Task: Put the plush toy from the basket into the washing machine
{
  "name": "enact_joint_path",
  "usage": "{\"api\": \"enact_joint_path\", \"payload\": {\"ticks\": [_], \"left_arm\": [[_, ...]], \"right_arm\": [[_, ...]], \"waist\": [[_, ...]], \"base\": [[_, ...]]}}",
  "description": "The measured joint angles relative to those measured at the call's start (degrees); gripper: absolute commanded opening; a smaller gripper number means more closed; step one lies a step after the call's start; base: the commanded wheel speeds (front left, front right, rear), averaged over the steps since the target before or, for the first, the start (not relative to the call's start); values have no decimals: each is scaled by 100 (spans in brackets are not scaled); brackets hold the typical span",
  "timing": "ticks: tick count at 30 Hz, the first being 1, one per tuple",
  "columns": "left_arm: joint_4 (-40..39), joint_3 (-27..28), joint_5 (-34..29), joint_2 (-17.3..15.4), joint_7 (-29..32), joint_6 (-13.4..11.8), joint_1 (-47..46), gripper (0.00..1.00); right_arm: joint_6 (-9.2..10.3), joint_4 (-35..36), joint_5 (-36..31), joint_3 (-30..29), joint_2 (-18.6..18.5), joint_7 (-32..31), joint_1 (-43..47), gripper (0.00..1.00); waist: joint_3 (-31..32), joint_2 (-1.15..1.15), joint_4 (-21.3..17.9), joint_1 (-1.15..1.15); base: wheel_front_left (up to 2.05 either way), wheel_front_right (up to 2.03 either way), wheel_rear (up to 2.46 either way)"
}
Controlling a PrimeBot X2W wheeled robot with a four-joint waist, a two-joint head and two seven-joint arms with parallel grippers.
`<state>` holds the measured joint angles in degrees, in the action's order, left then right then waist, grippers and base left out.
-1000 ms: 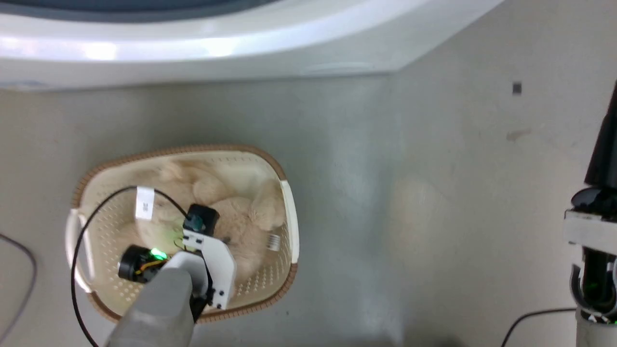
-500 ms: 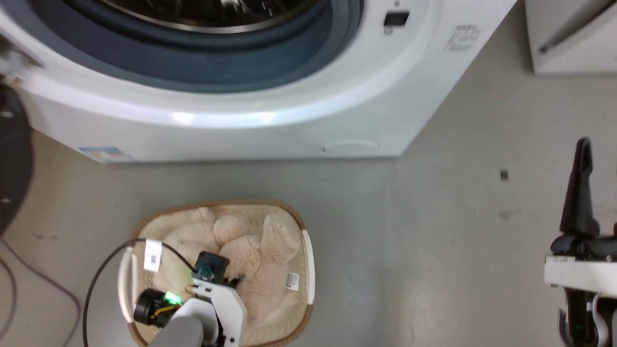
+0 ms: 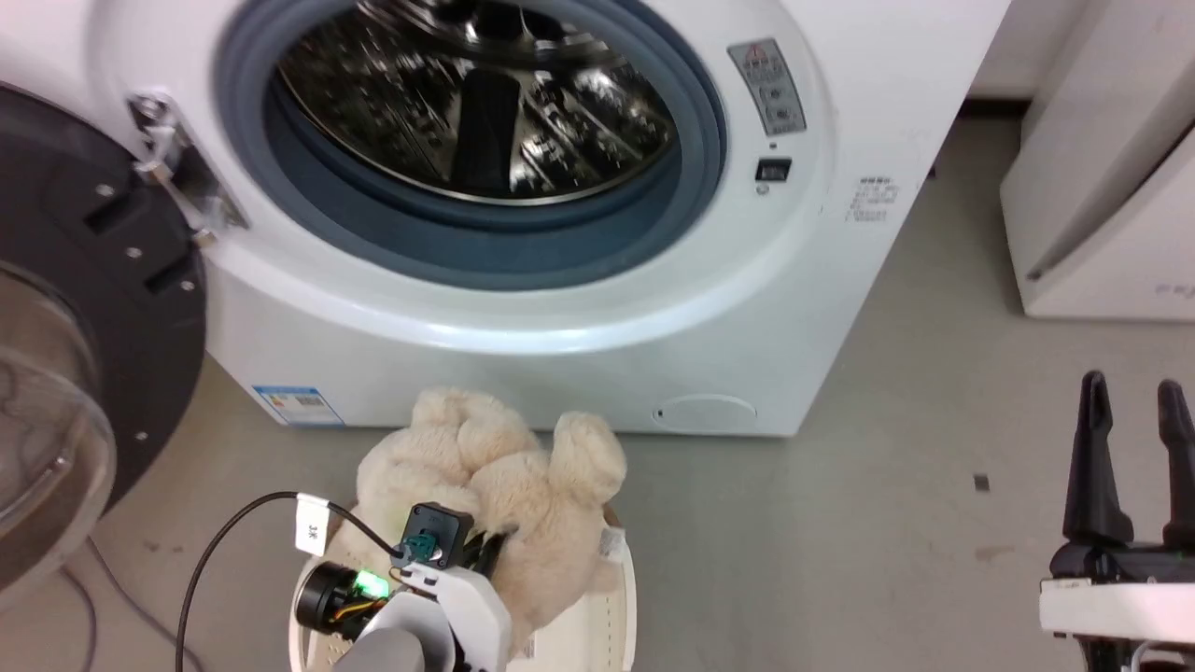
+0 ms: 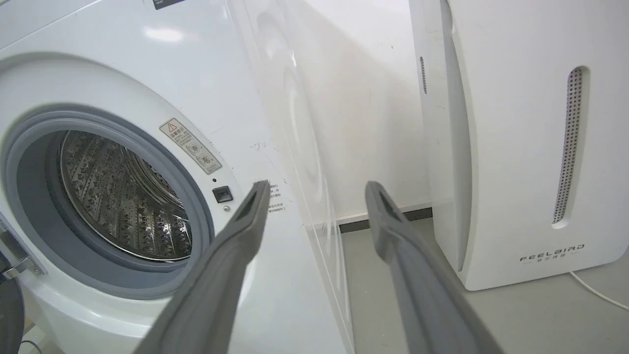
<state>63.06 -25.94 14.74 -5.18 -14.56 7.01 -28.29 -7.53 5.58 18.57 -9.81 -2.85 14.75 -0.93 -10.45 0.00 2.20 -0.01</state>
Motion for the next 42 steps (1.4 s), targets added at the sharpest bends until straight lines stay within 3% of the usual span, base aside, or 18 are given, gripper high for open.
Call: {"api": "enact_joint_path", "payload": {"ticks": [9,21,29,42], "left_arm": [[-1218,175,-42,-91,-3,-245,229,0],[-2430,606,-102,-146,-4,-553,232,0],[-2695,1037,-102,-254,-3,-671,-57,0],[-2648,1610,-346,-539,-3,-811,-1466,0]], "right_arm": [[0,-24,26,-25,0,0,175,100],[0,-40,152,-16,0,0,170,100],[0,-34,162,66,0,0,101,100],[0,85,208,191,0,0,-571,100]], "waist": [[368,0,48,0],[305,0,-132,1],[20,0,-318,1],[-910,0,-770,1]], "base": [[0,0,0],[0,0,0],[0,0,0],[0,0,0]]}}
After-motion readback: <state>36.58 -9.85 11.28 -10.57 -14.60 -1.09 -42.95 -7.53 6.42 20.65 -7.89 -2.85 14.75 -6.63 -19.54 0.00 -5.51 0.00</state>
